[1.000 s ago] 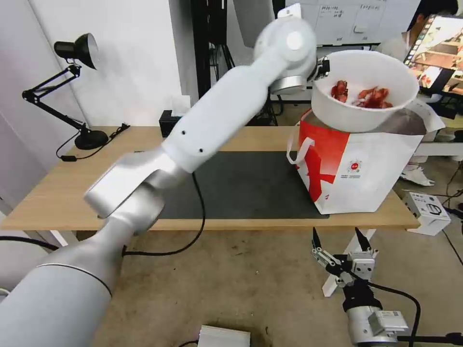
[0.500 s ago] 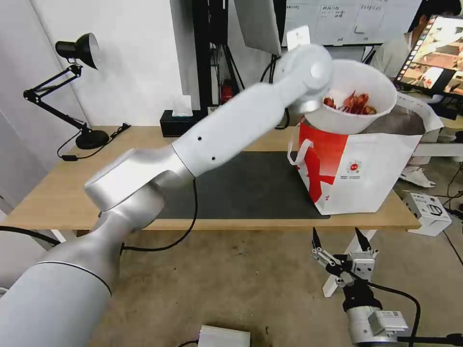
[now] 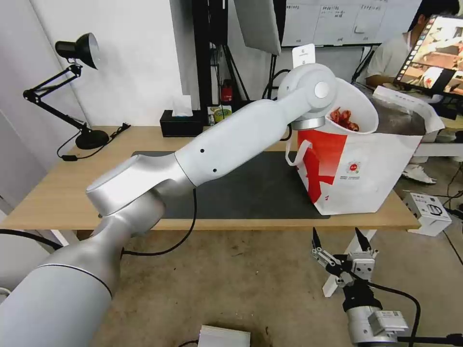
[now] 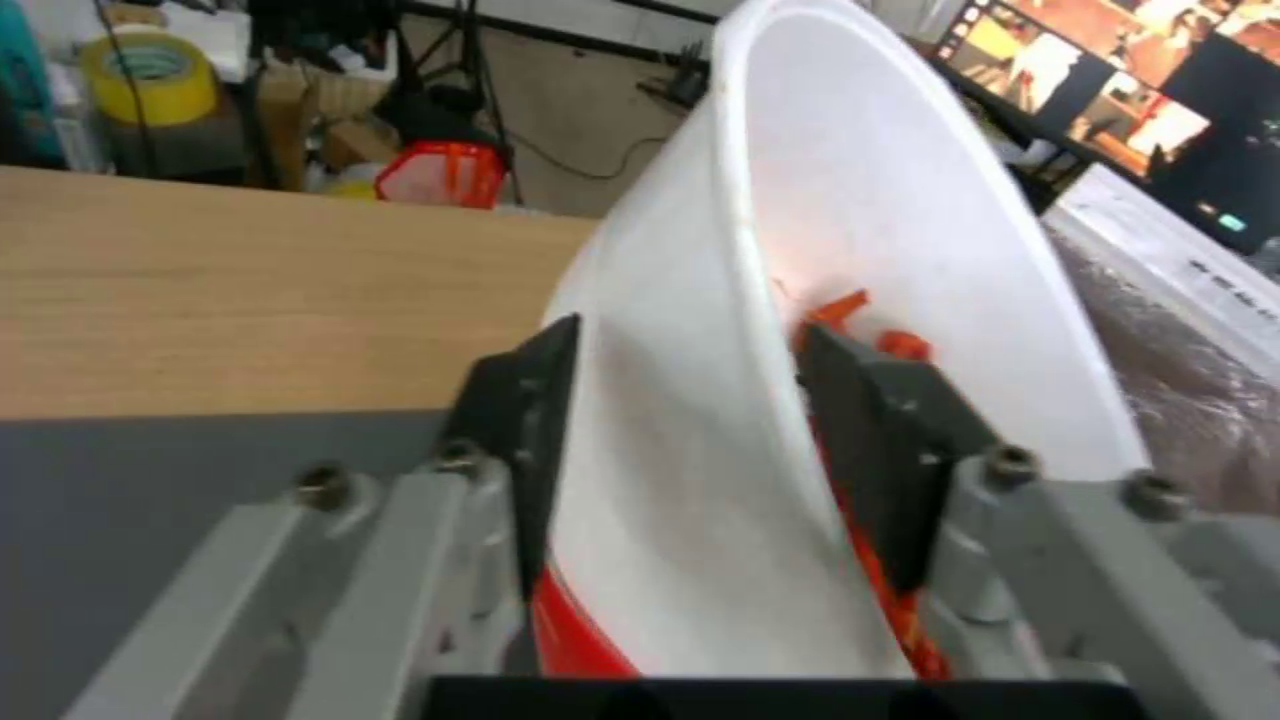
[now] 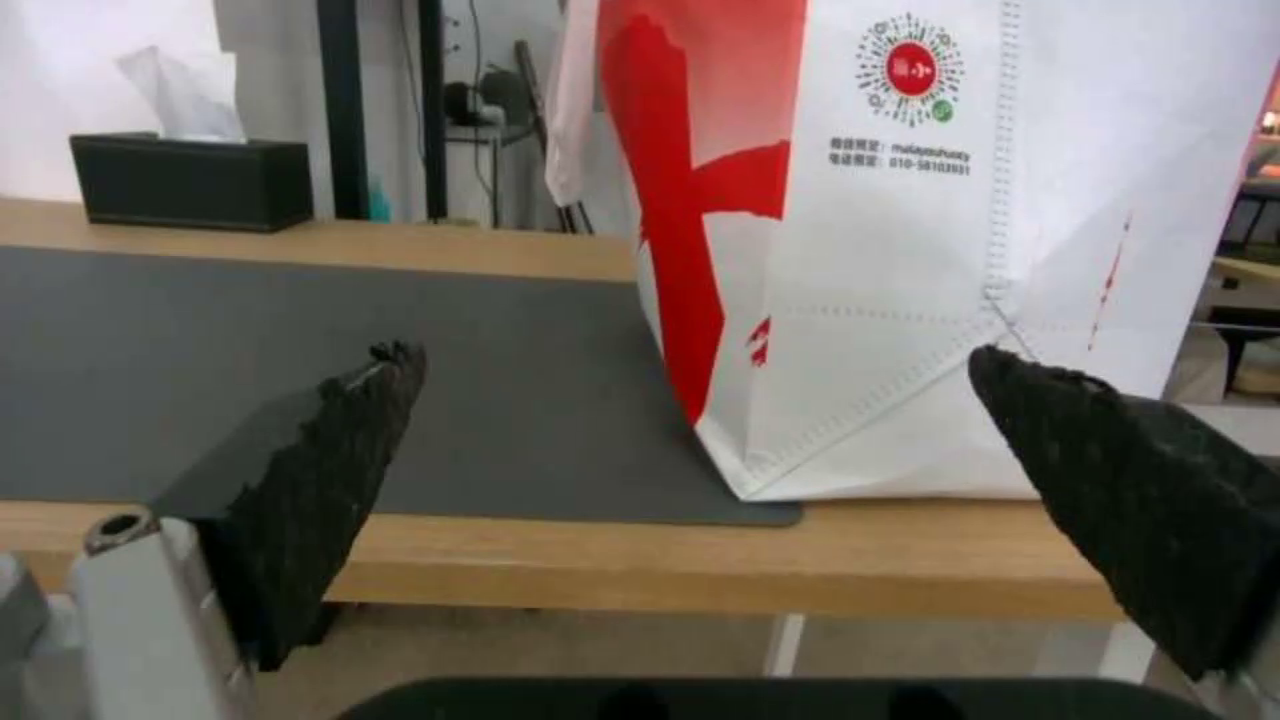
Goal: Pick up the trash from the table and place it into the takeout bag.
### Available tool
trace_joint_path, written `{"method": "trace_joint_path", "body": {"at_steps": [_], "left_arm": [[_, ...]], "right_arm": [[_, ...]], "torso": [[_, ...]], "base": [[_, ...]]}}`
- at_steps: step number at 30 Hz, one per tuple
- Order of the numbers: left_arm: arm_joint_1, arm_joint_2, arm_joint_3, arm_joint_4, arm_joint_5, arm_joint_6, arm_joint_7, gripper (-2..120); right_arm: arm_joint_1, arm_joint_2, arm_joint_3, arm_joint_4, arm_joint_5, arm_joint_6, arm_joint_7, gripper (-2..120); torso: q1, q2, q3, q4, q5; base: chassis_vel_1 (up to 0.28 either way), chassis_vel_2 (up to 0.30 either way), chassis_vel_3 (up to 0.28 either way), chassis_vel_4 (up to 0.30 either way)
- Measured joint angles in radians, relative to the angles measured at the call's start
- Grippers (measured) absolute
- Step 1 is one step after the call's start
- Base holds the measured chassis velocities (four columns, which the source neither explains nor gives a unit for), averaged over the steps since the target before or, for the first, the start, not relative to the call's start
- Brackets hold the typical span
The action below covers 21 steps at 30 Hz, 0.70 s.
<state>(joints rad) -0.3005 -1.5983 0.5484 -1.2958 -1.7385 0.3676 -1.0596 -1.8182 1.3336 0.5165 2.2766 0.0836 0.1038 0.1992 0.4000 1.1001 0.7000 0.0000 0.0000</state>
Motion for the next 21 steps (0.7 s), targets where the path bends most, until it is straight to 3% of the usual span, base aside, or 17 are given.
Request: {"method": "trace_joint_path", "body": {"at_steps": [1, 4, 12, 21], "left_arm": [[0.000, 0.000, 0.000, 0.000, 0.000, 0.000, 0.000, 53], [0.000, 0.000, -0.001, -0.016, -0.004, 0.000, 0.013, 70], [0.000, 0.001, -0.006, -0.048, -0.027, -0.013, 0.043, 97], [0.007, 0.000, 0.001, -0.087, -0.049, -0.032, 0.082, 100]], "right_arm": [[0.000, 0.000, 0.000, 0.000, 0.000, 0.000, 0.000, 100], [0.000, 0.000, 0.000, 0.000, 0.000, 0.000, 0.000, 100], [0.000, 0.000, 0.000, 0.000, 0.000, 0.000, 0.000, 100], [0.000, 0.000, 0.000, 0.000, 0.000, 0.000, 0.000, 100]], "torso": [[0.000, 0.000, 0.000, 0.0000, 0.0000], [0.000, 0.000, 0.000, 0.0000, 0.0000], [0.000, 0.000, 0.000, 0.0000, 0.0000], [0.000, 0.000, 0.000, 0.0000, 0.0000]], "base": [[0.000, 0.000, 0.000, 0.000], [0.000, 0.000, 0.000, 0.000], [0.000, 0.000, 0.000, 0.000], [0.000, 0.000, 0.000, 0.000]]}}
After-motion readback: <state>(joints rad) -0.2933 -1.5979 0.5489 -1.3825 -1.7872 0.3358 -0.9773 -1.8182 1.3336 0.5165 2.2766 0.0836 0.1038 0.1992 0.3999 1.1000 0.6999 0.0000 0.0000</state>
